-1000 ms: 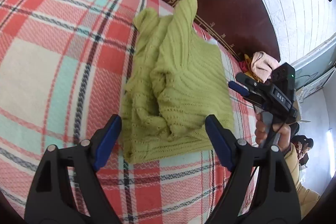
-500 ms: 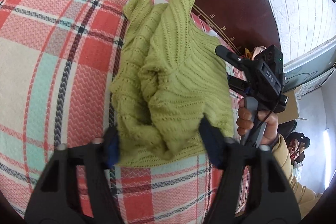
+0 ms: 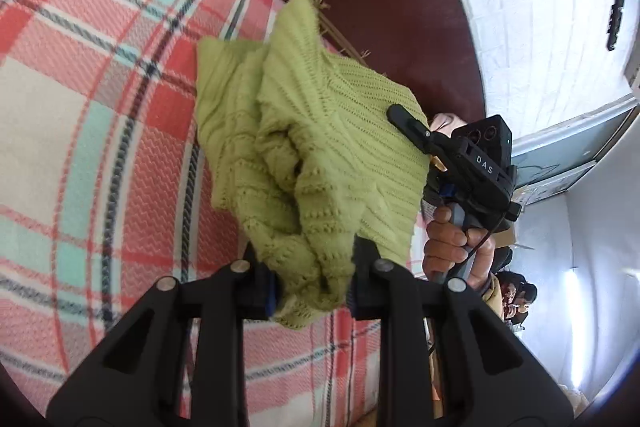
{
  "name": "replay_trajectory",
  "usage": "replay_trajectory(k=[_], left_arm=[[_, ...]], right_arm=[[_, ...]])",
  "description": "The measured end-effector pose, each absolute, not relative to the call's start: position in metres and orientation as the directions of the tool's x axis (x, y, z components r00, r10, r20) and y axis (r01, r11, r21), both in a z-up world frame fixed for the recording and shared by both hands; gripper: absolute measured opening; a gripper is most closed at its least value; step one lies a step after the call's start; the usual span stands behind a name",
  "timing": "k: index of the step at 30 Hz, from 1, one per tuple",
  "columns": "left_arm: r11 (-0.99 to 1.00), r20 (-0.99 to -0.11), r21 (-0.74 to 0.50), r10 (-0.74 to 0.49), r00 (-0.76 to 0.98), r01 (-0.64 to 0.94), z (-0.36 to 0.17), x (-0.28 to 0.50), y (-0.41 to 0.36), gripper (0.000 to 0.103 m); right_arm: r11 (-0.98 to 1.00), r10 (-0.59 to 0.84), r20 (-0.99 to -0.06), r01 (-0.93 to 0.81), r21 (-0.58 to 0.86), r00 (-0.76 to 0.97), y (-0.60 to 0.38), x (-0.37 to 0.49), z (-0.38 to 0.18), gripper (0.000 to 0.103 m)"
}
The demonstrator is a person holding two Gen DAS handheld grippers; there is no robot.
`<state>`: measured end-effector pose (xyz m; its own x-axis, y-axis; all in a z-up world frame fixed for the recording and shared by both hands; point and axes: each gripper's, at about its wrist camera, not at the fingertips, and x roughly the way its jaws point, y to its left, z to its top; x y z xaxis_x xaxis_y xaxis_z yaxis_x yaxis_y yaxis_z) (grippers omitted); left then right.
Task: Fold clothes
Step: 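Grasp the folded sweater with both grippers and lift it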
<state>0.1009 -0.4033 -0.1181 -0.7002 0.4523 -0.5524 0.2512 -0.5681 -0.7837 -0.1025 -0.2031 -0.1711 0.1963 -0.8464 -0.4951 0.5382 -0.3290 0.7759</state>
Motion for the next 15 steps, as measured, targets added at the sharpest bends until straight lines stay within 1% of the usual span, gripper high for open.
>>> replay_trajectory(k=[3,7,11,15], left_arm=[[-0.582,-0.52,-0.784,0.422,-0.743,0.218,-0.088,0.133,-0.419,0.027],[-0.612,-0.512,-0.76,0.354,-0.783,0.22,-0.047,0.182,-0.448,0.027],[-0.634,-0.52,-0.721,0.226,-0.824,0.281,-0.014,0.248,-0.483,0.027],[-0.624,-0.55,-0.679,0.084,-0.831,0.387,0.001,0.314,-0.517,0.028]], right_arm=[[-0.263,-0.865,-0.448,0.557,0.788,0.225,-0.216,-0.079,-0.144,0.015],[-0.168,-0.88,-0.382,0.569,0.805,0.281,-0.249,-0.042,-0.11,0.016],[-0.066,-0.879,-0.297,0.521,0.851,0.373,-0.301,0.004,-0.096,0.016],[0.007,-0.851,-0.236,0.46,0.888,0.469,-0.361,0.063,-0.101,0.016]])
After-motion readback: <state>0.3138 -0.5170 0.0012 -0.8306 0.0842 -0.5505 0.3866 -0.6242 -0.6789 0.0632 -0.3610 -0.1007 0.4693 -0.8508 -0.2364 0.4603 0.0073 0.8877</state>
